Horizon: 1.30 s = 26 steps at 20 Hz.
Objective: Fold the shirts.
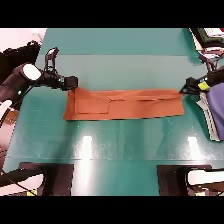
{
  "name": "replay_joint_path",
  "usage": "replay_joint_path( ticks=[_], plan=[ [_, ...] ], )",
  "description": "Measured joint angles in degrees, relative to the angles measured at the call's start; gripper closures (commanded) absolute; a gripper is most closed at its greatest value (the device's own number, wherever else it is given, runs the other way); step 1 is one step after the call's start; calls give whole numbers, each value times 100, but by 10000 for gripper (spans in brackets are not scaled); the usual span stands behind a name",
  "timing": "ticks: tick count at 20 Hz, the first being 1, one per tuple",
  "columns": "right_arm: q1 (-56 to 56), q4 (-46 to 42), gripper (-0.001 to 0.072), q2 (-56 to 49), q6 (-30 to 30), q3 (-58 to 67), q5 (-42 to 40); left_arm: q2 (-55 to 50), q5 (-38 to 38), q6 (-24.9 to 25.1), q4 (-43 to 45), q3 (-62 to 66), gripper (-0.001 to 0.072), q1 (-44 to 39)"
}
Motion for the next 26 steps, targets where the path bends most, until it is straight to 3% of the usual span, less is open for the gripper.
replay_joint_path(
  ticks=[1,5,6,7,8,15,18,21,22,26],
  plan=[
    [-44,146,253,-201,0,208,2,-55,79,-9,2,50,160,0],
    [-389,476,237,-634,-131,654,273,-131,-168,-7,31,249,163,0],
    [-518,522,139,-680,-188,662,385,-133,-341,-7,28,295,347,0],
    [-638,549,95,-710,-236,629,444,-136,-507,-9,2,332,585,0],
    [-769,579,96,-737,-273,538,494,-138,-660,-9,-42,356,674,0],
    [-1252,994,103,-793,-688,-708,363,-153,-1051,127,-614,417,683,0],
    [-1156,1268,167,-793,-855,-1123,140,-157,-981,144,-800,417,684,-92],
    [-942,1296,539,-800,-942,-1244,-125,-210,-739,170,-887,420,684,-393],
    [-846,1294,698,-804,-966,-1217,-221,-267,-627,175,-909,422,684,-525],
    [-516,1360,696,-761,-999,-763,0,-817,-214,170,-1073,581,684,-1191]
  ],
)
